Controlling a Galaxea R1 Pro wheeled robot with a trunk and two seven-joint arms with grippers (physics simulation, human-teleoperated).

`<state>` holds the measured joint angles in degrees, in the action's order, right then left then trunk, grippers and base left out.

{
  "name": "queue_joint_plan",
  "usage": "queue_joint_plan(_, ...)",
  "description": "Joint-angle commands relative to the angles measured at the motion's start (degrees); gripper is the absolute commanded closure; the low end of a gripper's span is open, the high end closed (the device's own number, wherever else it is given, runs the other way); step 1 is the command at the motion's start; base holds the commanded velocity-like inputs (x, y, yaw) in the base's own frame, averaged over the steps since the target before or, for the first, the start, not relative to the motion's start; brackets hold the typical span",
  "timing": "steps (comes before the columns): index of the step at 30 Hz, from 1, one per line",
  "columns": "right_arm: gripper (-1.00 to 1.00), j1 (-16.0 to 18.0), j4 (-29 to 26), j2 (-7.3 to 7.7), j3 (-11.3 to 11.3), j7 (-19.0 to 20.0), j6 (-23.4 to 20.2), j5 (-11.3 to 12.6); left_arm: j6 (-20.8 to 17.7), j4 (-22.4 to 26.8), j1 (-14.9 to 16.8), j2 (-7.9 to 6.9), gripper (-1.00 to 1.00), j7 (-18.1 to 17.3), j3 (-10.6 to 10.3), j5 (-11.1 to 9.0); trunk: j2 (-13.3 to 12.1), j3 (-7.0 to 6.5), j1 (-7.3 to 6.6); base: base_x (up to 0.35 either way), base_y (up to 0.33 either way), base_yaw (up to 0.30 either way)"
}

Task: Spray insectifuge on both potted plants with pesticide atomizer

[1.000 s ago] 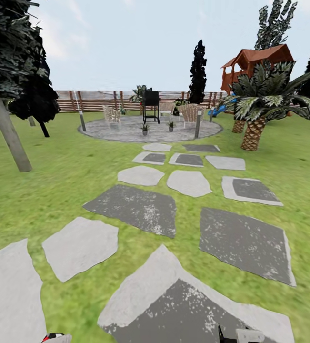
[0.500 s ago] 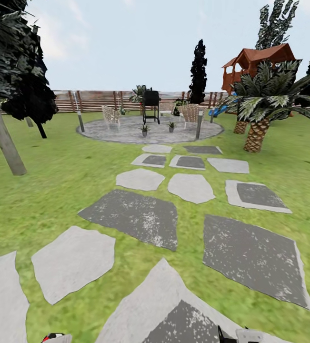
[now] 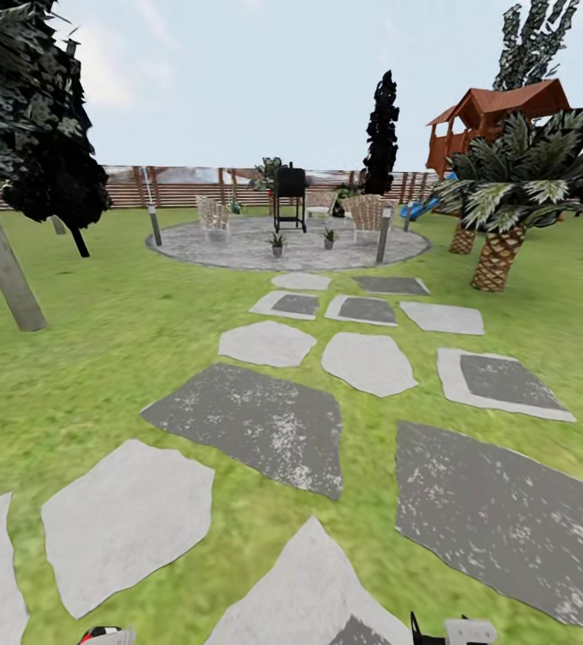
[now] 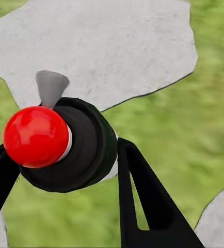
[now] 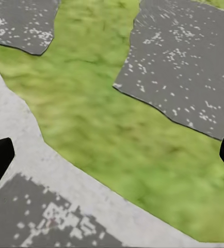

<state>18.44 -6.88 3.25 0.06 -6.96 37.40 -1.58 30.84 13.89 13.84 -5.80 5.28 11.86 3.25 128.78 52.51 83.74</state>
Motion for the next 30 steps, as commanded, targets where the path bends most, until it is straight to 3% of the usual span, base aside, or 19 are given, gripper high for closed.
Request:
queue_joint_plan(1,-1.0,0.0,0.0,0.0,0.0,-0.2,0.1,-0.2,0.2,-0.1,0.1,0.0,1.0,0.3,0.0,0.4,0.0,0.05,0.02,0.337,0.0,0.152)
queue_joint_plan(30,-1.0,0.0,0.0,0.0,0.0,-0.2,0.1,-0.1,0.2,0.0,0.1,-0.17,1.0,0.3,0.0,0.4,0.0,0.05,0.02,0.337,0.0,0.01)
